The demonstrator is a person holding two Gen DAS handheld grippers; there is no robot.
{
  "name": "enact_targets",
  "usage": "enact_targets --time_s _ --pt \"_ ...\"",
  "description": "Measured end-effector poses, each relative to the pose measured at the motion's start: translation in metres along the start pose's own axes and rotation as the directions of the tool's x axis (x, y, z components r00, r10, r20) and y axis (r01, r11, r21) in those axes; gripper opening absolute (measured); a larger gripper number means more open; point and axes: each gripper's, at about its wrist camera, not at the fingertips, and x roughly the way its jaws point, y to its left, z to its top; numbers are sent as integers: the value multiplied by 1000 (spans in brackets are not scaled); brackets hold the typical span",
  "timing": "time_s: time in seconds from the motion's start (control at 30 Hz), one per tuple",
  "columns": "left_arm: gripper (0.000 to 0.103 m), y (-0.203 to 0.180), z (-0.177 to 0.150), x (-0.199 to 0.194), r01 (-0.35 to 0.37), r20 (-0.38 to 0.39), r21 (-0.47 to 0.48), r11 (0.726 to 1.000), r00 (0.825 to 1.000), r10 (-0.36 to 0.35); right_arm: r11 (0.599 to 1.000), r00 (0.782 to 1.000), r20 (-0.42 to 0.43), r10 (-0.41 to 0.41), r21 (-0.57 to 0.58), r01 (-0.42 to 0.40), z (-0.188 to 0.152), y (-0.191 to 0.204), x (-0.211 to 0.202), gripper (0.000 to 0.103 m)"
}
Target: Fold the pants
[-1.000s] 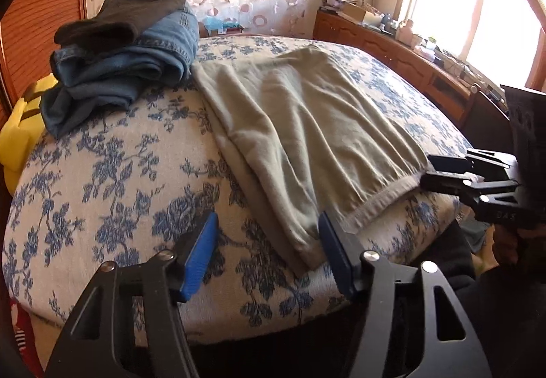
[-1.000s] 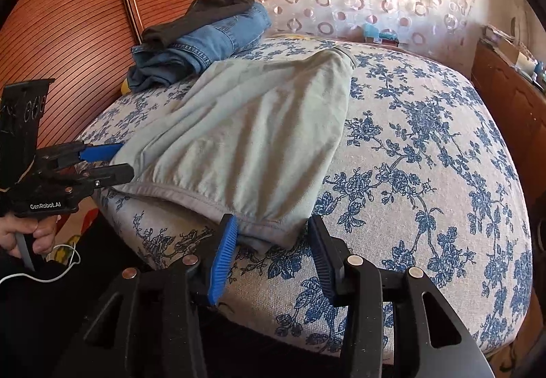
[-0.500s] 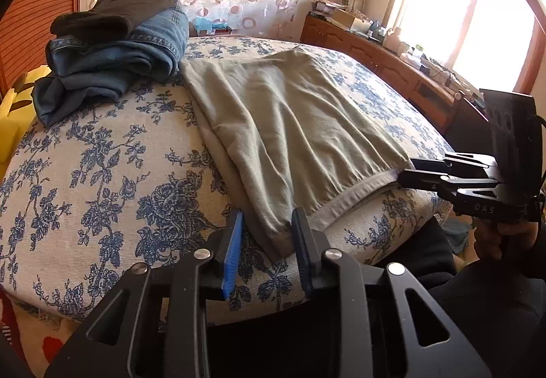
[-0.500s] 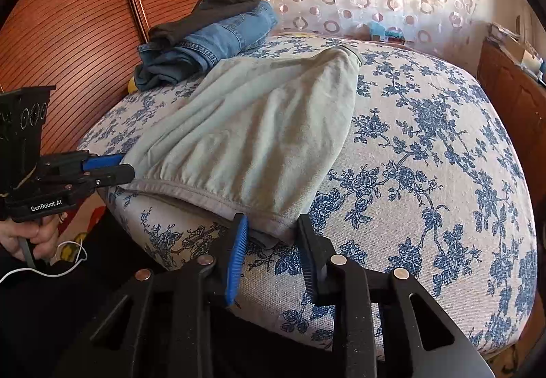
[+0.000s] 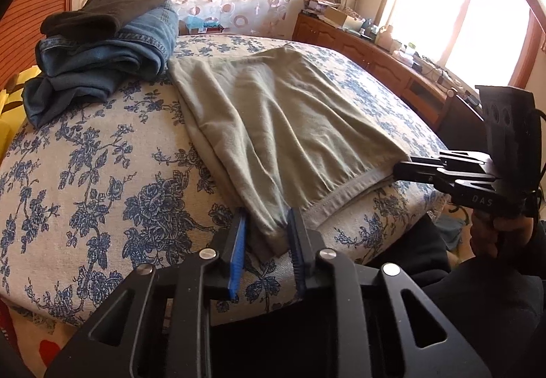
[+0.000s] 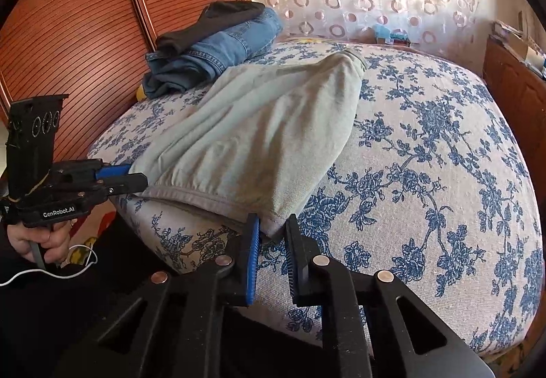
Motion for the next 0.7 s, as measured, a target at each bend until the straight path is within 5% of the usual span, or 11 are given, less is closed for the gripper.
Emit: enact_targets --time_s 0.17,0.43,0.7 --pt "10 -2 -1 -3 7 6 19 1000 1000 -7 1000 1000 2 0 -11 0 -1 3 -2 14" --pt "10 3 5 -19 17 42 -12 1000 999 -16 999 997 56 47 -13 -46 5 7 -23 13" --pt "10 10 36 -22 1 94 -6 1000 996 0 998 989 144 27 -55 -19 45 8 -34 13"
